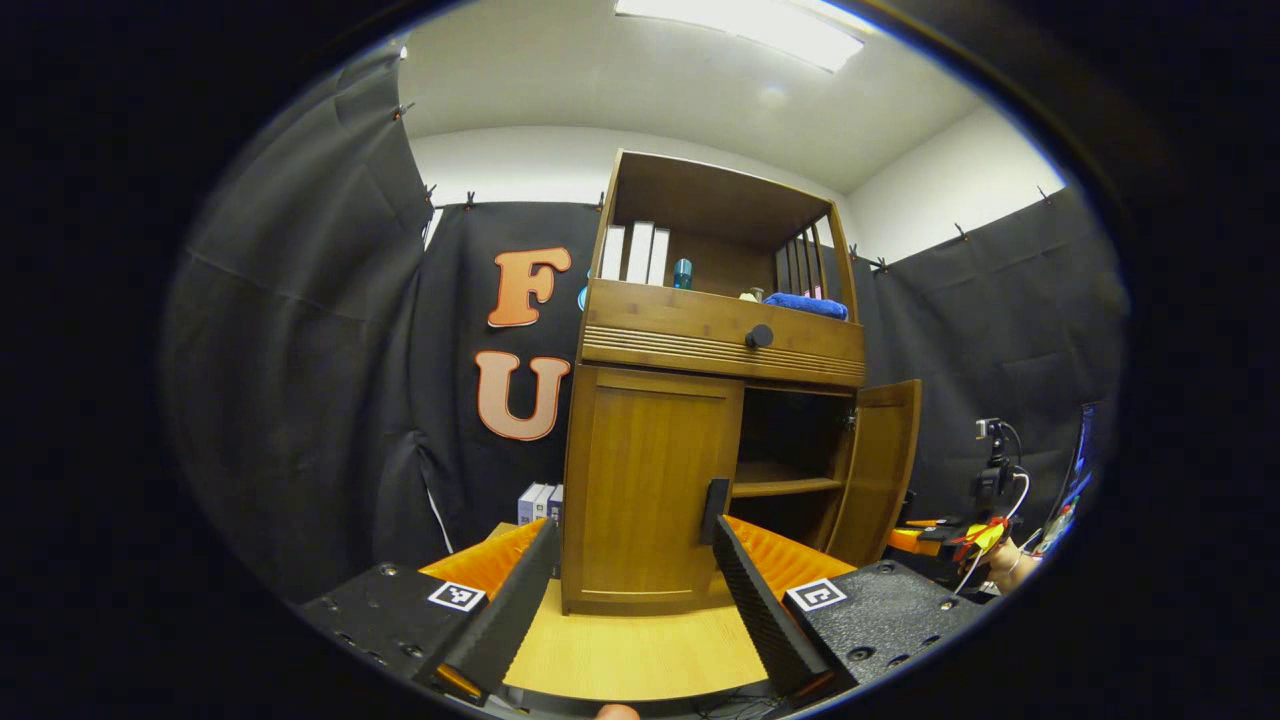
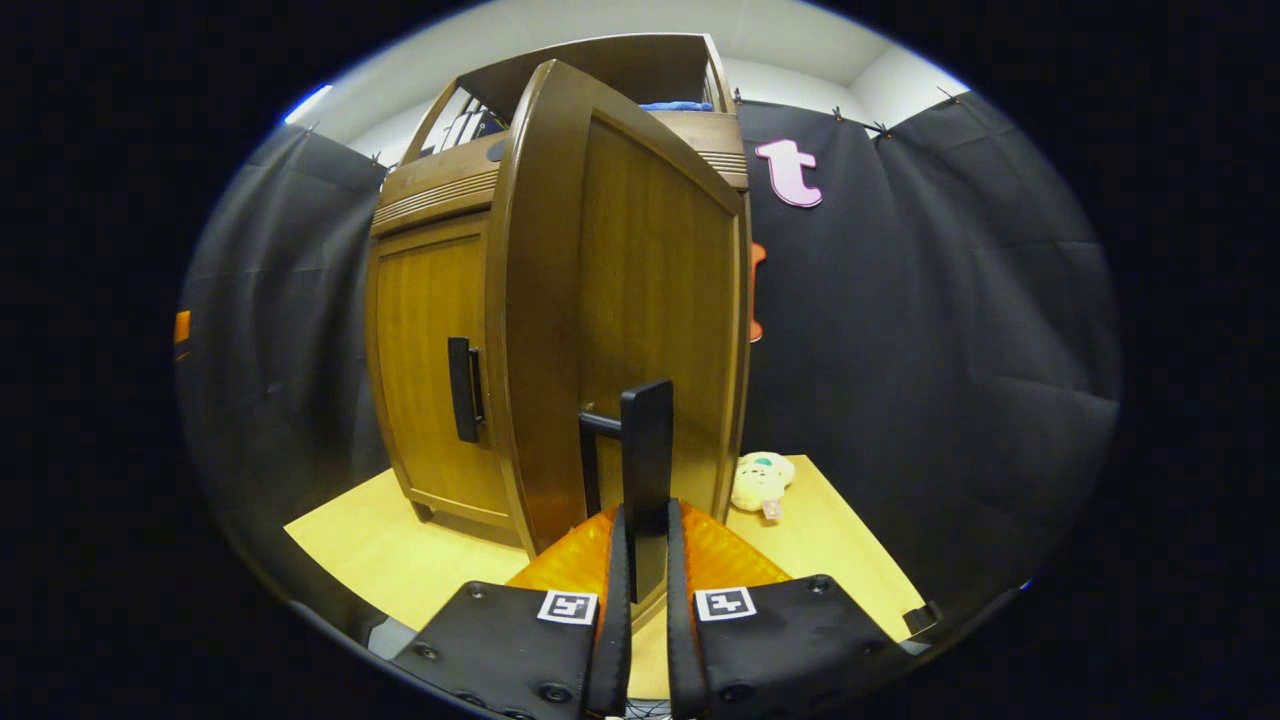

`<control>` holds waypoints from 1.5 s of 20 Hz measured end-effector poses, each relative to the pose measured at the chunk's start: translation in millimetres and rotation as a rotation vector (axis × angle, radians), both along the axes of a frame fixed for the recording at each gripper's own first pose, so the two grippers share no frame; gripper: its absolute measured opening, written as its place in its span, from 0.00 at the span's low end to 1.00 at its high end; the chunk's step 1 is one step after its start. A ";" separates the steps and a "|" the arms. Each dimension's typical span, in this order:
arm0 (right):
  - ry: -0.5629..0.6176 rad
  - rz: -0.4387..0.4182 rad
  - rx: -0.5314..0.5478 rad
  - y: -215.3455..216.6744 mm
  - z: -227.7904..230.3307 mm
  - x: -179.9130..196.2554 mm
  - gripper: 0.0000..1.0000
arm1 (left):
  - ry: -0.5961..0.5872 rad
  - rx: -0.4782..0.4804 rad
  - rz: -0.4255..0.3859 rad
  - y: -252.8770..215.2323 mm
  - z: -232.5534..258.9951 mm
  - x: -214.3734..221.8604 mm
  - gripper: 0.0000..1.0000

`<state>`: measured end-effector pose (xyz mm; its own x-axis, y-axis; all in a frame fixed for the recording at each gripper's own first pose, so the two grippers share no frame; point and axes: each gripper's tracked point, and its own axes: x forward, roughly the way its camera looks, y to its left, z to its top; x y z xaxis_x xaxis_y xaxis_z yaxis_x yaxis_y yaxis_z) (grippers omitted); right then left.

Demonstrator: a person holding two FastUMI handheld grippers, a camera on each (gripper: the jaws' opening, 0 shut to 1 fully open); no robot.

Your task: Open the right door of the double-door shoe cabinet with the right hand, and open the left door with the left hand.

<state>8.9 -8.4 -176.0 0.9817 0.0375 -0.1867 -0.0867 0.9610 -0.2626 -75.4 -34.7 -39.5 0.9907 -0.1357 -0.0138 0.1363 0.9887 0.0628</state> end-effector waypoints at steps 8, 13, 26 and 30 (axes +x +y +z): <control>-0.012 -0.037 0.026 -23.2 9.4 -19.7 0.14 | 0.002 -0.010 -0.013 -8.6 -1.8 4.1 0.94; -0.030 -0.019 -0.015 -23.9 12.9 -33.4 0.14 | 0.006 0.001 -0.030 -23.5 -2.6 -1.4 0.94; -0.079 -0.140 -0.004 -94.9 28.1 -50.7 0.08 | 0.029 0.027 -0.042 -48.4 -15.7 4.4 0.95; -0.088 -0.158 0.043 -112.2 37.9 -62.5 0.08 | 0.047 0.028 -0.048 -59.8 -27.8 17.5 0.92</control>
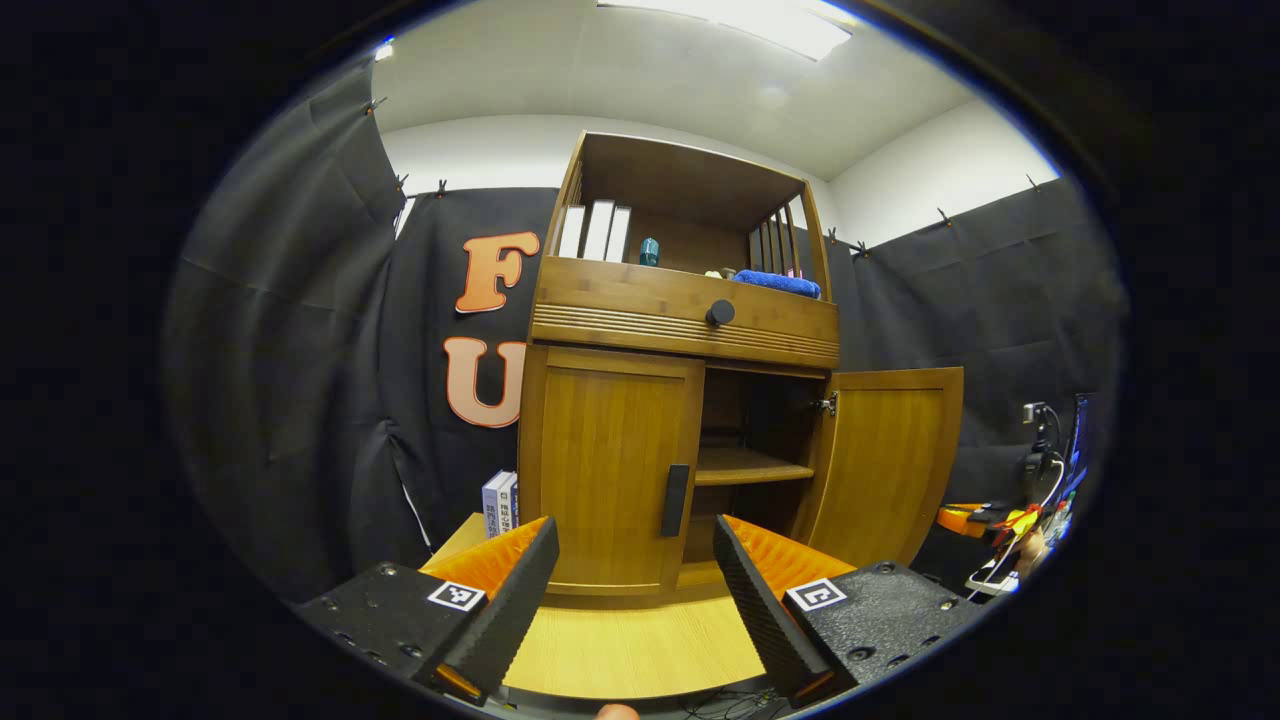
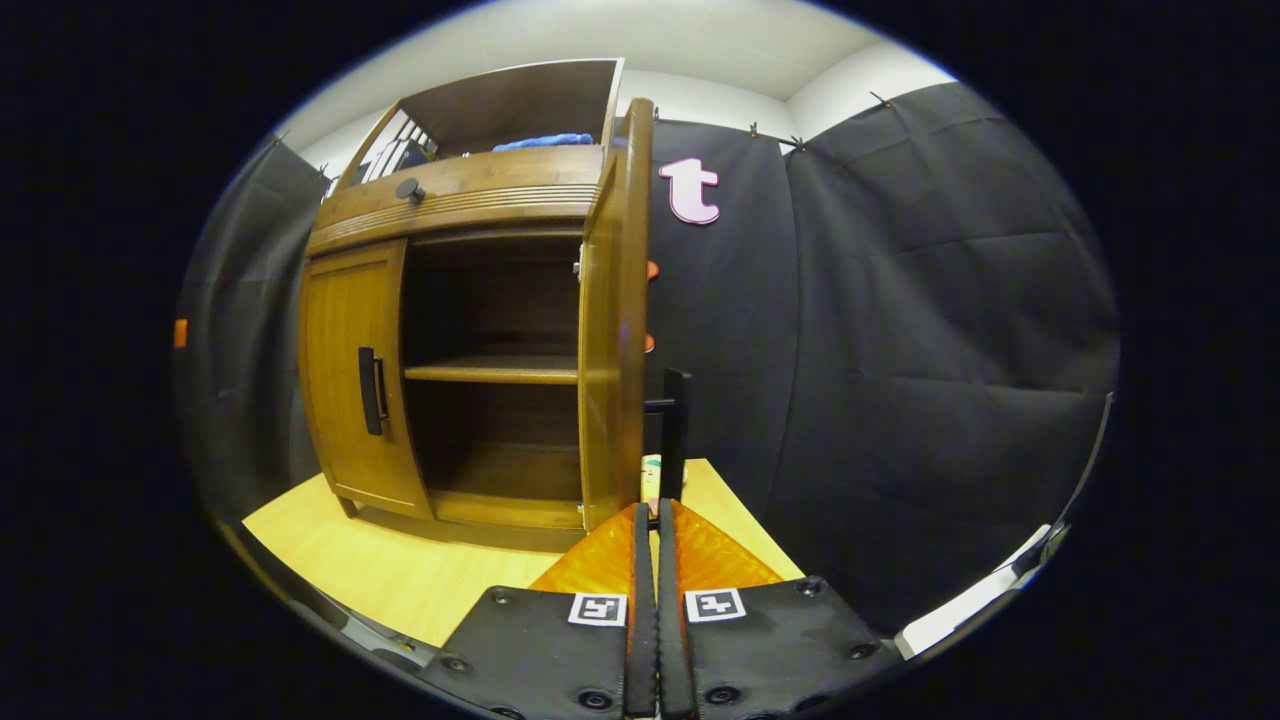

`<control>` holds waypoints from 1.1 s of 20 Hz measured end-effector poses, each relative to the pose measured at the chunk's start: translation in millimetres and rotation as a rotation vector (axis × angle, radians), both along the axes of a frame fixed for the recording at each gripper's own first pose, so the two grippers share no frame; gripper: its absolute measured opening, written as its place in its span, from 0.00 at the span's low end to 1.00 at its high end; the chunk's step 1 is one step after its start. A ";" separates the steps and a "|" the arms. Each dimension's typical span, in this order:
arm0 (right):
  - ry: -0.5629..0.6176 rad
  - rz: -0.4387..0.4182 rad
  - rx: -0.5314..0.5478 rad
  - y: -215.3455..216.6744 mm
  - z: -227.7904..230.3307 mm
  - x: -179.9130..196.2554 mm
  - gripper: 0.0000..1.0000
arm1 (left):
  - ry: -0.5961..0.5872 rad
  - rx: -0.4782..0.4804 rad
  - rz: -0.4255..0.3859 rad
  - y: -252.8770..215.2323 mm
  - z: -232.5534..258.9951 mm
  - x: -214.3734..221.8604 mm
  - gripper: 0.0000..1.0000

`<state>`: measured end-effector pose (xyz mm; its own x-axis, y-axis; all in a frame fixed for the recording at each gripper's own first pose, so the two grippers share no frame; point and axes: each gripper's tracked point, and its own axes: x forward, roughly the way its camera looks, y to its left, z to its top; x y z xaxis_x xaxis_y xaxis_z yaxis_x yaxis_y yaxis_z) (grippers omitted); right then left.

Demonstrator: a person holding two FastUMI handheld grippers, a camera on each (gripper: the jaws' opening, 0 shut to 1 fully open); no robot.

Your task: Open the right door of the double-door shoe cabinet with the right hand, and open the left door with the left hand.

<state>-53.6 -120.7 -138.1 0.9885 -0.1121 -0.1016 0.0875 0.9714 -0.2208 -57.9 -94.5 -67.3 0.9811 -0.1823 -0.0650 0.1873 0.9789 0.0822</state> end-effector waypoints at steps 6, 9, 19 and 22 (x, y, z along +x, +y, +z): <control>-0.007 -0.004 -0.005 -8.2 3.1 -13.5 0.09 | 0.055 0.004 -0.017 -22.3 -29.7 32.0 0.92; -0.024 -0.016 -0.018 -14.9 7.5 -17.5 0.09 | 0.068 0.003 -0.021 -29.0 -37.9 47.6 0.95; -0.064 -0.068 0.040 -47.3 15.1 -26.3 0.29 | -0.013 0.081 0.043 -37.4 -54.3 125.5 0.92; -0.081 -0.077 0.038 -54.2 19.9 -24.1 0.47 | 0.004 0.075 0.033 -46.1 -67.9 149.9 0.92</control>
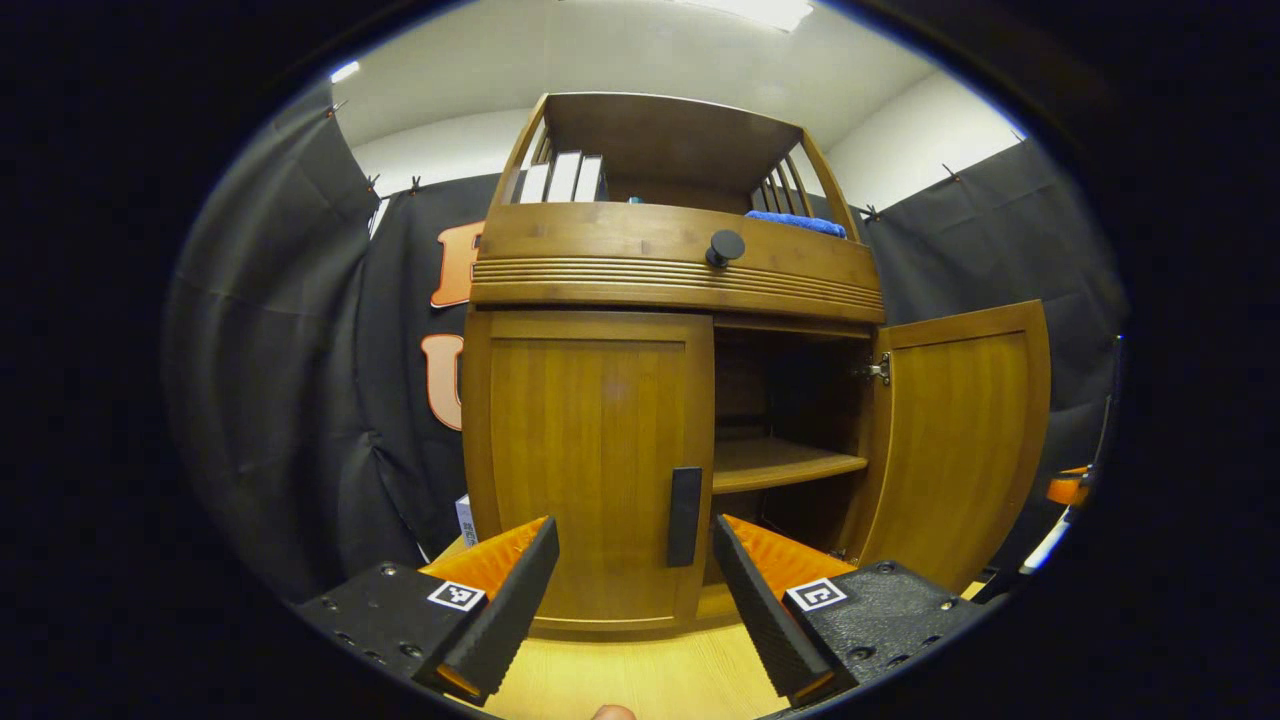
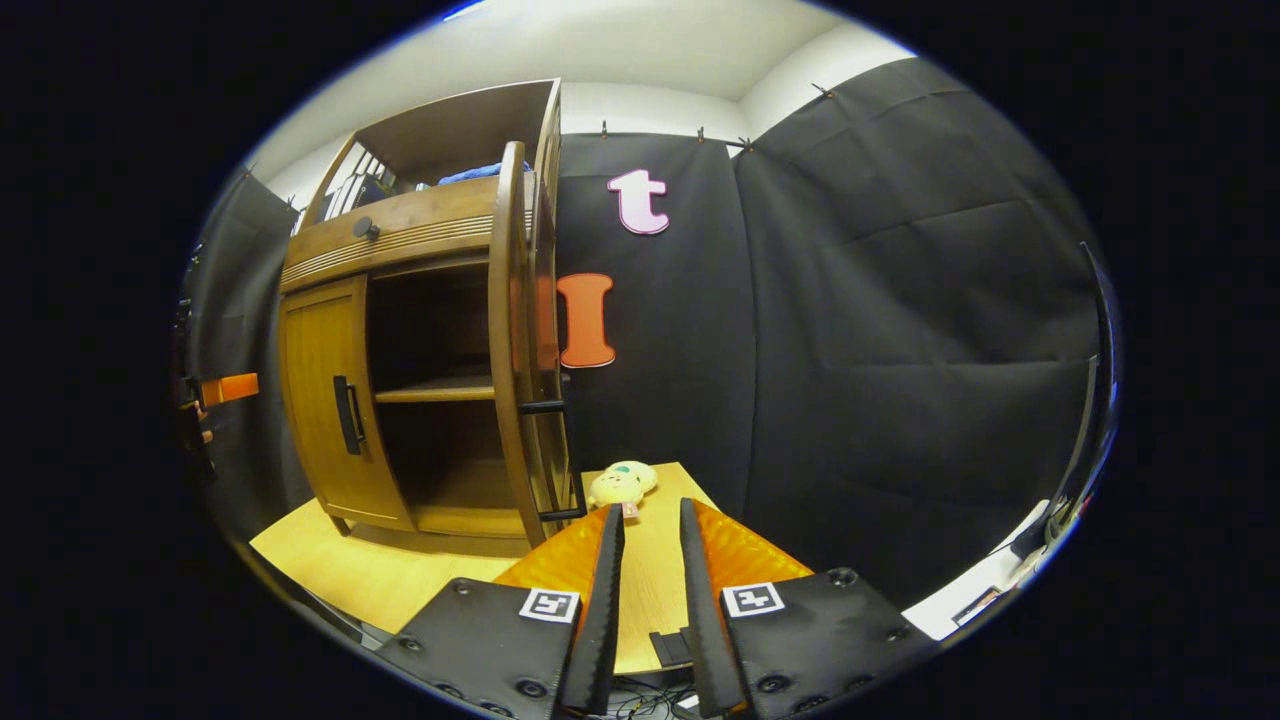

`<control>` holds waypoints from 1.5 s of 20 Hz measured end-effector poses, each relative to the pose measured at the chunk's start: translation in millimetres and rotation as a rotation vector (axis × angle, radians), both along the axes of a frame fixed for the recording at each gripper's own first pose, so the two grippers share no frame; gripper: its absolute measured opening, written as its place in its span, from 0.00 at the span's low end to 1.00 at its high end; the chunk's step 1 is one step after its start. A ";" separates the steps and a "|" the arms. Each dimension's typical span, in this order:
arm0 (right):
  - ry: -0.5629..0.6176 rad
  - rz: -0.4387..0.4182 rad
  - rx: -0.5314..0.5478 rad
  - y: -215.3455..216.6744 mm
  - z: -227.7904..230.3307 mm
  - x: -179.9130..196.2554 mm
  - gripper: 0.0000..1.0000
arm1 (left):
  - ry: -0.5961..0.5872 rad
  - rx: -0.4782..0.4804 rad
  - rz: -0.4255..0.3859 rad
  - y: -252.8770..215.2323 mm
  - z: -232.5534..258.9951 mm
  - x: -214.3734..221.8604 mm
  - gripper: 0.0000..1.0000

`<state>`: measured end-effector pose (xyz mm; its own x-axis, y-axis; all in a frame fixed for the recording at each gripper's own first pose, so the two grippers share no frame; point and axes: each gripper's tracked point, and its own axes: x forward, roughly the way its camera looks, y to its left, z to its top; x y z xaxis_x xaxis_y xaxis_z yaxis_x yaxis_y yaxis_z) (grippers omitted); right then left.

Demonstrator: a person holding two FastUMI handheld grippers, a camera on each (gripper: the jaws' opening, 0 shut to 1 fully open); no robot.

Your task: Open the right door of the double-door shoe cabinet with the right hand, and open the left door with the left hand.

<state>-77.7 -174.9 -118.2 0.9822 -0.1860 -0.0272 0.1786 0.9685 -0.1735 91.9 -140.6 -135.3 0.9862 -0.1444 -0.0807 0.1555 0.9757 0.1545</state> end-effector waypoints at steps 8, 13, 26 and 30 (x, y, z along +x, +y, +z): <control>-0.015 -0.010 -0.032 -4.6 2.5 15.1 0.80 | 0.046 0.007 -0.019 -27.5 -40.1 69.7 0.92; -0.047 -0.030 -0.026 -13.7 6.7 17.5 0.91 | 0.005 0.025 -0.047 -45.5 -46.7 111.7 0.92; -0.086 -0.066 -0.079 -28.4 14.1 19.5 0.99 | 0.073 -0.027 -0.013 -46.4 -92.4 167.7 0.67; -0.075 -0.055 -0.087 -19.9 11.6 19.7 0.99 | 0.078 -0.040 -0.048 -59.9 -92.8 166.2 0.46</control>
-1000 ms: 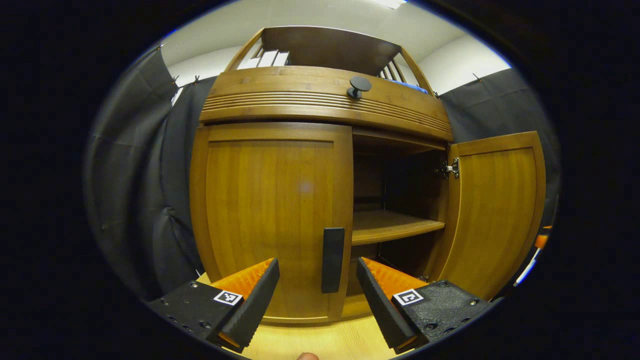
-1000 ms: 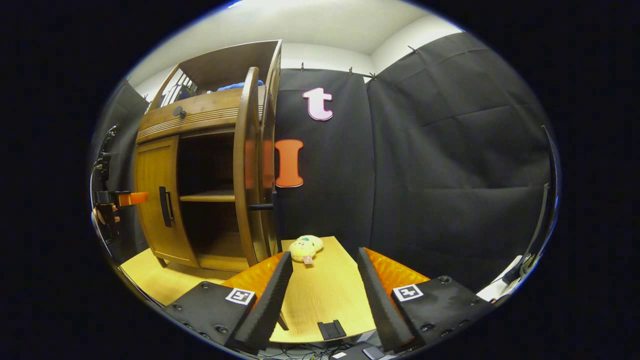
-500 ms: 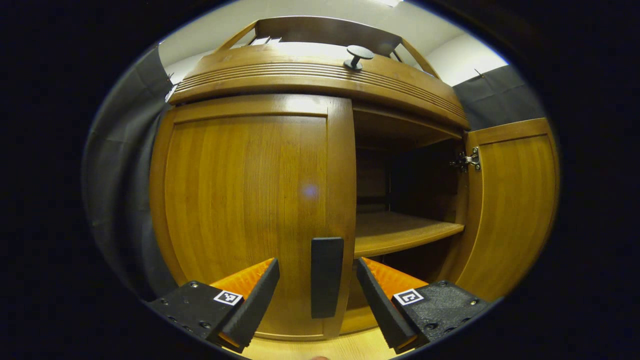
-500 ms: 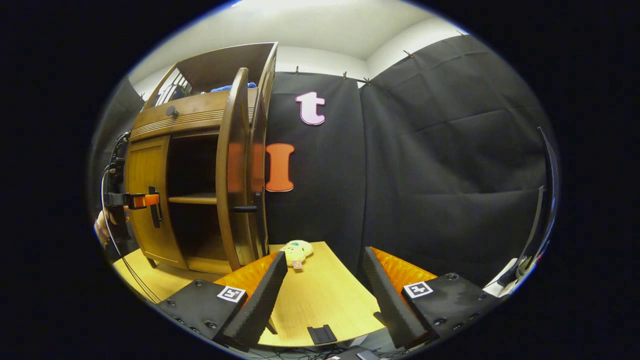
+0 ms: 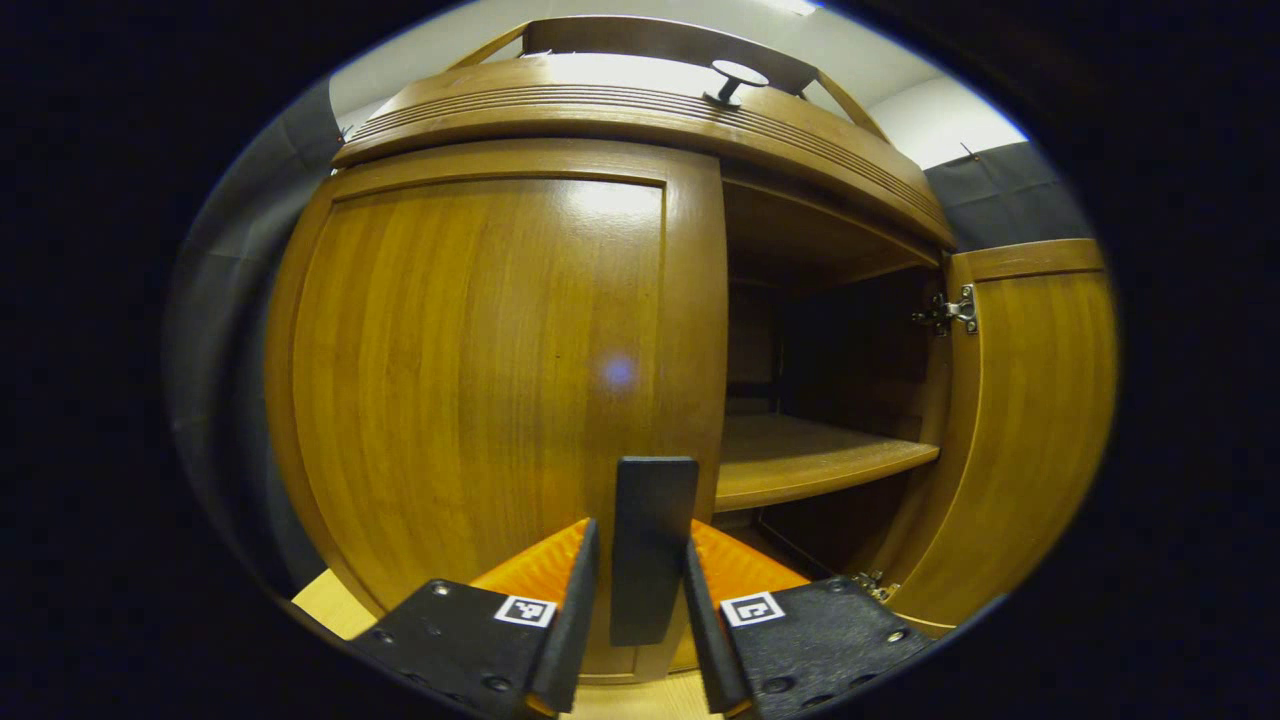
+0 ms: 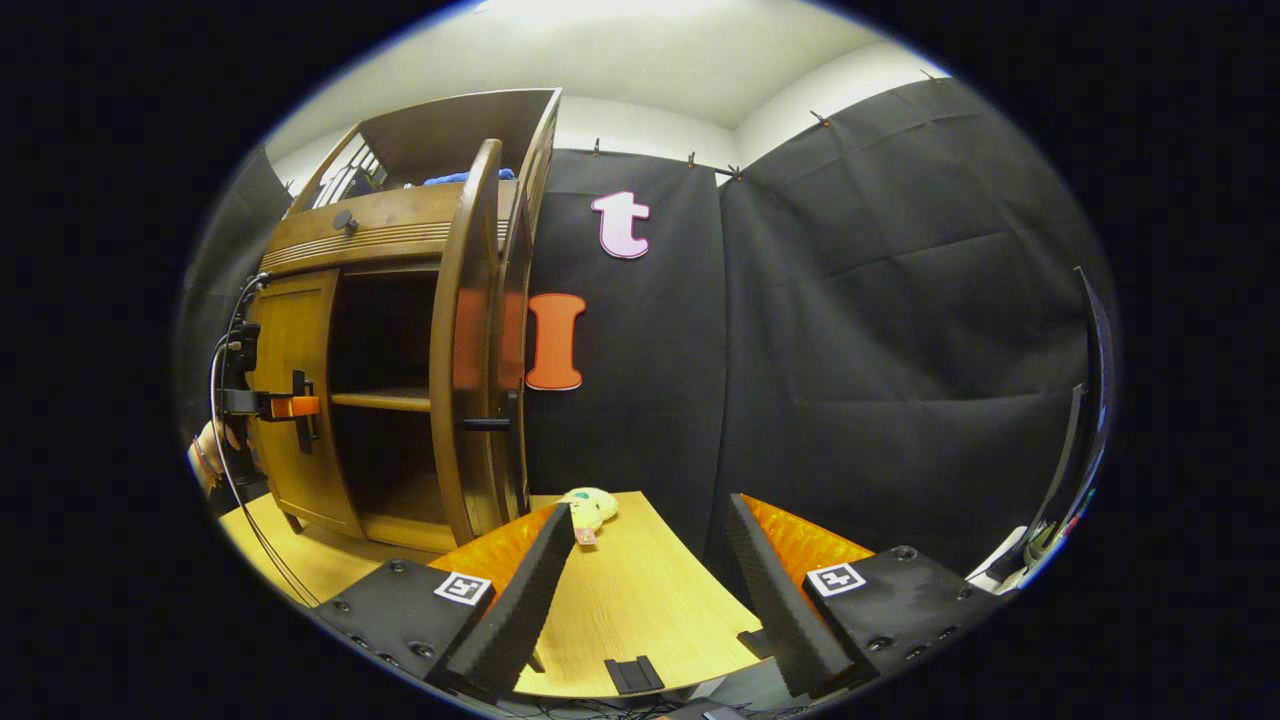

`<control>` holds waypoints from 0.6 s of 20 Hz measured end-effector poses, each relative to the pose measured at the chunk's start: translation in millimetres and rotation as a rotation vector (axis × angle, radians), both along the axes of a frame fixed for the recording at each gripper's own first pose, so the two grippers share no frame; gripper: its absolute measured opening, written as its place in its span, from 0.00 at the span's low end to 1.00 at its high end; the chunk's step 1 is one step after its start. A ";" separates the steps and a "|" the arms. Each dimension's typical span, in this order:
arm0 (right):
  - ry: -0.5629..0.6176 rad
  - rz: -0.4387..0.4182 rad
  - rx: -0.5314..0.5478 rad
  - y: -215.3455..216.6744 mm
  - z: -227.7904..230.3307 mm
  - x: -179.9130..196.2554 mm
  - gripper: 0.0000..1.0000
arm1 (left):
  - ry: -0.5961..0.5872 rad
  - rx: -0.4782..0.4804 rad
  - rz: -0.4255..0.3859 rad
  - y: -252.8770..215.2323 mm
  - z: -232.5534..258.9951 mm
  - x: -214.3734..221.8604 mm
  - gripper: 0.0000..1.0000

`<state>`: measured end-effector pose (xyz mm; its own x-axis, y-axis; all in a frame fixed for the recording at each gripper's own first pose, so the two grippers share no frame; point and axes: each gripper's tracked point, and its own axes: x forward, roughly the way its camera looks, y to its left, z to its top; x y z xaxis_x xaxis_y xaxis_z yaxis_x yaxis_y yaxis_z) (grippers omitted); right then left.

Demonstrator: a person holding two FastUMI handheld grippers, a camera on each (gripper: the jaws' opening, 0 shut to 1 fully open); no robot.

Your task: Open the right door of the double-door shoe cabinet with the right hand, and open the left door with the left hand.

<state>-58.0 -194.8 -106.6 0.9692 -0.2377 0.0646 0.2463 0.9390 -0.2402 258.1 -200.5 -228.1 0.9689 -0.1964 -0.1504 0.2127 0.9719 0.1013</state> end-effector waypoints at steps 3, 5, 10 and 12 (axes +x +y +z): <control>0.006 0.007 -0.003 5.8 -1.3 -2.1 0.99 | 0.004 0.005 0.004 3.6 -1.3 -2.4 0.31; 0.001 0.008 -0.007 11.6 2.2 -5.5 0.98 | 0.003 0.013 0.011 3.6 0.0 -8.9 0.30; -0.010 0.015 -0.014 25.9 8.9 -13.4 0.92 | 0.006 0.022 -0.034 8.0 5.0 -36.0 0.24; -0.011 0.016 -0.023 31.5 12.3 -15.8 0.98 | 0.007 0.026 -0.053 11.4 7.8 -50.8 0.24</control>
<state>-73.8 -163.3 -94.3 0.9720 -0.2208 0.0806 0.2343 0.9371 -0.2588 207.3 -189.2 -220.3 0.9562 -0.2434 -0.1628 0.2646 0.9562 0.1247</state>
